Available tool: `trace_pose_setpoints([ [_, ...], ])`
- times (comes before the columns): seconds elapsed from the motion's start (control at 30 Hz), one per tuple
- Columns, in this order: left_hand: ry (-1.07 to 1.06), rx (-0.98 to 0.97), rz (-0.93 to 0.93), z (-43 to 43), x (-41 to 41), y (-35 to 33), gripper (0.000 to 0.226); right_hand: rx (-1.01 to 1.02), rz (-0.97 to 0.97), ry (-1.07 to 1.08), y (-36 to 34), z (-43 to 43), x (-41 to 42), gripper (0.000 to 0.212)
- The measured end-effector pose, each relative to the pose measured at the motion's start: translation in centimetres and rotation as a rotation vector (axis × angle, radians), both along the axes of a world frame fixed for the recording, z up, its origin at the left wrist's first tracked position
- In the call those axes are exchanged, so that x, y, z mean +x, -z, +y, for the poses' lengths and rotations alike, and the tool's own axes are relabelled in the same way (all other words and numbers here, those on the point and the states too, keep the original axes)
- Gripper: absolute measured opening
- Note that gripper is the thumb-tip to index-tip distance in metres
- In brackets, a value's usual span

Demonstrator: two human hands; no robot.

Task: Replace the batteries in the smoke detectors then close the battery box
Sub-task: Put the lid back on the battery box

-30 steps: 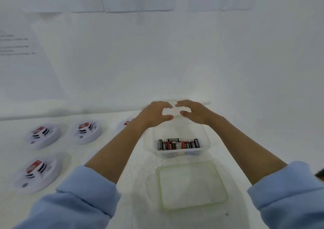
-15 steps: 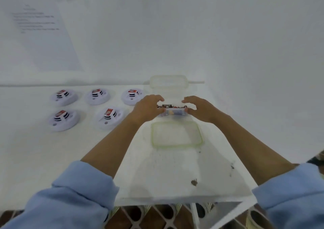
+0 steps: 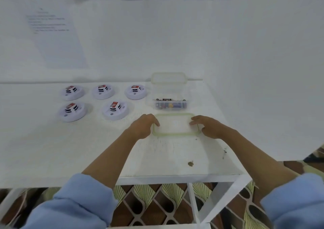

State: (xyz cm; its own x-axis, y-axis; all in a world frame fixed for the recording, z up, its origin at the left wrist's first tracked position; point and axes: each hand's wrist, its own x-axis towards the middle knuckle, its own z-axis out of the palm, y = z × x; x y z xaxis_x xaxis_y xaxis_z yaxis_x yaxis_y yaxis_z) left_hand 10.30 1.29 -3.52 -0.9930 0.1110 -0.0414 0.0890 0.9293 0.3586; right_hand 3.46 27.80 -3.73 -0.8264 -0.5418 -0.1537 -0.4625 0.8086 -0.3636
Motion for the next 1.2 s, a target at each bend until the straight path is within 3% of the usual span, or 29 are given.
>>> trace_pose_setpoints([
  [0.13,0.057,-0.004,0.038,-0.9,-0.2,0.8,0.051,-0.013,0.012,-0.030,0.0,0.5,-0.2,0.070],
  [0.3,0.165,0.085,0.016,-2.4,-0.1,0.5,0.030,-0.161,0.047,-0.104,0.2,1.7,-0.4,0.039],
  [0.47,0.038,0.531,0.115,-2.2,-0.6,-2.0,0.014,-0.638,-0.009,0.073,-2.2,1.6,-1.1,0.011],
  [0.6,-0.084,0.944,0.107,-1.4,-3.2,-5.0,0.016,-0.985,-0.128,0.220,-4.6,-0.4,-3.3,0.027],
  [0.67,-0.161,1.048,0.157,-1.4,-5.2,-5.7,0.022,-1.042,-0.122,0.281,-5.5,-1.5,-4.8,0.035],
  [0.8,-0.220,0.932,0.233,-1.7,-9.1,-5.8,0.019,-1.040,-0.064,0.371,-5.8,-3.7,-7.8,0.025],
  [1.0,-0.198,0.511,0.152,-3.5,-13.7,-4.4,0.035,-0.887,-0.074,0.449,-4.8,-5.3,-11.5,0.019],
  [1.1,-0.178,0.481,0.107,-3.7,-14.3,-4.3,0.039,-0.819,-0.151,0.459,-4.7,-5.6,-12.0,0.019],
  [1.2,-0.181,0.570,0.020,-3.6,-14.4,-4.8,0.038,-0.852,-0.277,0.472,-5.2,-5.7,-12.2,0.017],
])
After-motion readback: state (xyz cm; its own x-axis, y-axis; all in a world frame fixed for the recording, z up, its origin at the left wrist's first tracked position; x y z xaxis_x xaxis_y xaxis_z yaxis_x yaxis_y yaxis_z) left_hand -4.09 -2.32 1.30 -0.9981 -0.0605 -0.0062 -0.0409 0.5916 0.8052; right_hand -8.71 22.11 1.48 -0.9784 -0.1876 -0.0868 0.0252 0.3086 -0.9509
